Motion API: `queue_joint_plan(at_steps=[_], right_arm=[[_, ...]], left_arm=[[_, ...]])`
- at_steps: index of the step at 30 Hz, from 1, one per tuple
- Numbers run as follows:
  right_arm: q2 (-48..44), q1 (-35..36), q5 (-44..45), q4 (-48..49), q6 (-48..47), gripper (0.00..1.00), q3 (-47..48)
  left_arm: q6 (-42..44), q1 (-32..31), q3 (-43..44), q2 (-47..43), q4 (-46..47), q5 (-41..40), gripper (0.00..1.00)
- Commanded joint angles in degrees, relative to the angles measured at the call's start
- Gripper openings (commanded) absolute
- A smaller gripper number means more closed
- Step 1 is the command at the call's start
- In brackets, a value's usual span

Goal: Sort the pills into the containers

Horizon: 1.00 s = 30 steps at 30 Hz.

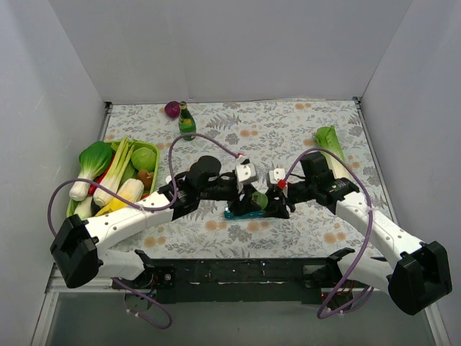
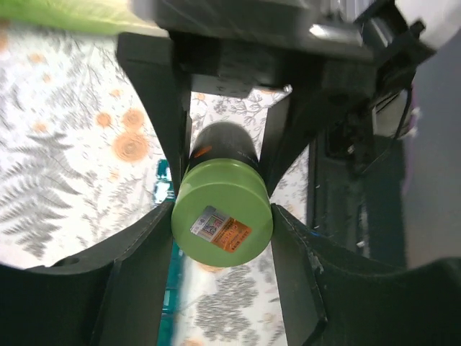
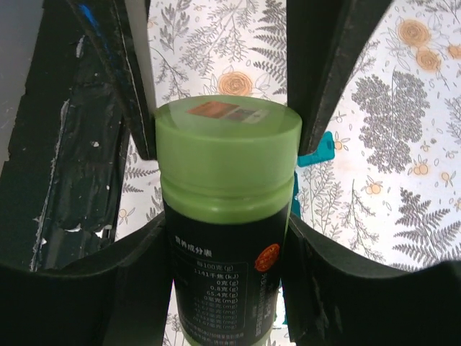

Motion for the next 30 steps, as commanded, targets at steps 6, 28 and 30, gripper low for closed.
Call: queue_joint_plan(at_steps=[6, 28, 30], right_arm=[[-1.5, 0.2, 1.9, 1.9, 0.7, 0.01, 1.1], [-1.9, 0.2, 3.9, 2.5, 1.6, 0.01, 1.0], [-1.8, 0.2, 4.2, 2.6, 1.6, 0.01, 1.1]], left_arm=[[-43.5, 4.3, 10.0, 5.8, -13.0, 3.2, 0.00], [-81.0, 12.6, 5.4, 3.2, -12.4, 7.5, 0.00], [-87.1, 12.7, 4.6, 4.0, -10.1, 9.3, 0.00]])
